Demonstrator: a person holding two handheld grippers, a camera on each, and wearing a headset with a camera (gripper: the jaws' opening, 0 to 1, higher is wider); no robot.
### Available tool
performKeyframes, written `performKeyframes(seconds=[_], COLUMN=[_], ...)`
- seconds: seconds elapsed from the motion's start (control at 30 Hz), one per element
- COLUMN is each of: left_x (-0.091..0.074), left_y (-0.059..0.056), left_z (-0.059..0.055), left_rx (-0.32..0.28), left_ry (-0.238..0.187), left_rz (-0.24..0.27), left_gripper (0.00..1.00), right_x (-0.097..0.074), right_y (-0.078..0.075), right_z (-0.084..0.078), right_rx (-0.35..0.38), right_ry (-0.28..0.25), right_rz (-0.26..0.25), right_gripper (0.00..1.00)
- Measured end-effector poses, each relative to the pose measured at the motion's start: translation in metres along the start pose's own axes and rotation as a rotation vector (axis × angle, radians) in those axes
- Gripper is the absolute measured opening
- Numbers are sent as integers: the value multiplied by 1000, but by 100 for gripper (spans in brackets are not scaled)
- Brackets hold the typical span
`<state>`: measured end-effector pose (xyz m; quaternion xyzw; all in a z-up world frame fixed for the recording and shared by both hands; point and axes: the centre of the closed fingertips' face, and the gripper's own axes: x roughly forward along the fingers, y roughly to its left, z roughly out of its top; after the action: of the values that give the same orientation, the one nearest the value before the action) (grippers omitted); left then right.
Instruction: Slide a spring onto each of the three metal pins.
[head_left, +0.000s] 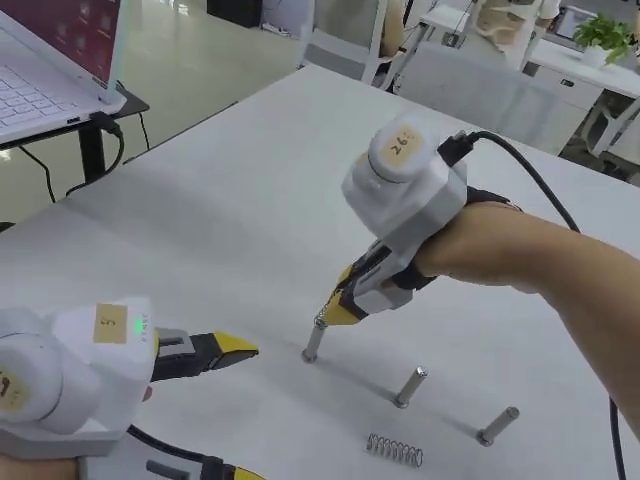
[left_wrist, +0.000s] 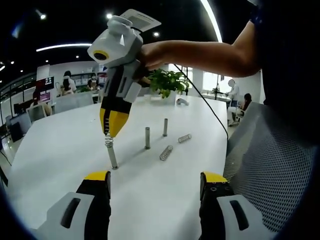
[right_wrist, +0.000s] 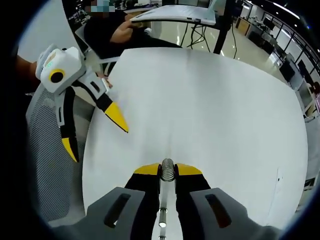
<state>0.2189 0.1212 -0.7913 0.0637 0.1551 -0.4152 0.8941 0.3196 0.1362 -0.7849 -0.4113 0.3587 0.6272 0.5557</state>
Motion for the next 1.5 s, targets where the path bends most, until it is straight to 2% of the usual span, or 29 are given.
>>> performKeyframes(seconds=[0.4, 0.57, 0.97, 1.5], left_x=[0, 0, -1, -1], left_y=[-2, -2, -2, -5], left_z=[1, 1, 1, 1], left_rx=[3, 3, 4, 3], left_ry=[-2, -1, -1, 6], left_rz=[-6, -6, -1, -4], left_gripper=[67, 67, 66, 66], right_x=[15, 20, 38, 44], right_y=[1, 2, 4, 9], right_z=[-3, -5, -12, -31], right_rx=[17, 15, -17, -5], right_ry=[44, 60, 136, 215], right_rz=[36, 40, 33, 38], right_gripper=[8, 8, 8, 8])
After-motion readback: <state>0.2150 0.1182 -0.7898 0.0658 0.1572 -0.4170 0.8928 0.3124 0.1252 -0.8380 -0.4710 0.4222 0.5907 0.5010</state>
